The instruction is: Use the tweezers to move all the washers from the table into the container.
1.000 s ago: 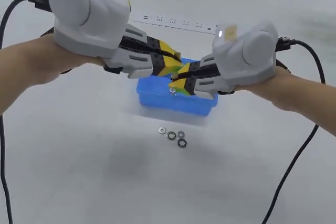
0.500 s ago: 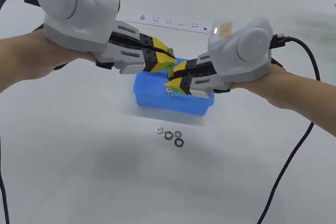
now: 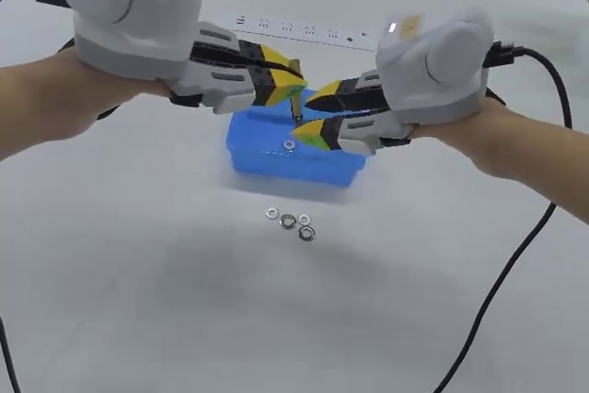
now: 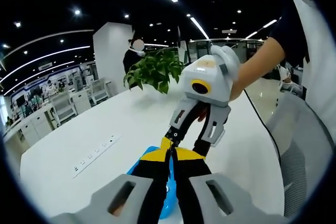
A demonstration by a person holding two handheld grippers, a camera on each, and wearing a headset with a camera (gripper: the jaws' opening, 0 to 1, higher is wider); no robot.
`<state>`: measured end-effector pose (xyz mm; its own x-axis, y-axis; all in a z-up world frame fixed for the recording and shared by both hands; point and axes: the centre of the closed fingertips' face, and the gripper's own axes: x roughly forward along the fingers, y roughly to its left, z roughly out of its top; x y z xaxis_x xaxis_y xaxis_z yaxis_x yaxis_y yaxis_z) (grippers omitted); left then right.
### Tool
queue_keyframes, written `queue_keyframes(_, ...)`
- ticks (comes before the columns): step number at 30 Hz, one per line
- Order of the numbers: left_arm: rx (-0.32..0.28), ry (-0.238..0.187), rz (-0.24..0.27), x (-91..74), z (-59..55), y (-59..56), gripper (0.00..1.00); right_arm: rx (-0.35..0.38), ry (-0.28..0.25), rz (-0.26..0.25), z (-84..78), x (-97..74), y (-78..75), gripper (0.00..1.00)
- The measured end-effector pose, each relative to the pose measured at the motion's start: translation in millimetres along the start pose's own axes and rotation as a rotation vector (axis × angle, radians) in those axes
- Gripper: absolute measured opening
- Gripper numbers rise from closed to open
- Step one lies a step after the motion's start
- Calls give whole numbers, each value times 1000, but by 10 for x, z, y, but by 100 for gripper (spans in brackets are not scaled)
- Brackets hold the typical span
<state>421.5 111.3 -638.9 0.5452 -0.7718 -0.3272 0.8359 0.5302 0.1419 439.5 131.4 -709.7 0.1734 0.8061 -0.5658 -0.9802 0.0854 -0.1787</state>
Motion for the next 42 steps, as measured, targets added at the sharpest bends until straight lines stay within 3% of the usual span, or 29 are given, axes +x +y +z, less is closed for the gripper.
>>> queue_keyframes(2,-1,15,29,-6,-20,46,6,-4,-3,-30,-4,-67,-15,27)
queue_keyframes(5,7,8,26,-24,-46,92,6,9,-21,-47,-1,-161,-2,28)
queue_keyframes(9,38,8,9,-58,-58,31,6,14,-37,-51,-23,-301,88,30)
queue_keyframes(11,49,-11,0,-87,-48,-18,6,4,-62,-48,-6,-358,144,30)
queue_keyframes(14,73,-16,-14,-114,-65,-96,6,46,-106,-18,11,-449,282,34)
queue_keyframes(16,69,-28,-23,-131,-65,-141,6,45,-108,-15,-18,-495,348,38)
queue_keyframes(25,57,-31,-81,-104,-131,-448,6,86,-61,5,-298,-577,658,44)
queue_keyframes(32,59,7,-133,-38,-330,-736,6,160,-33,44,-513,-625,903,52)
queue_keyframes(42,57,16,-150,69,-448,-908,6,179,-48,88,-598,-634,1182,66)
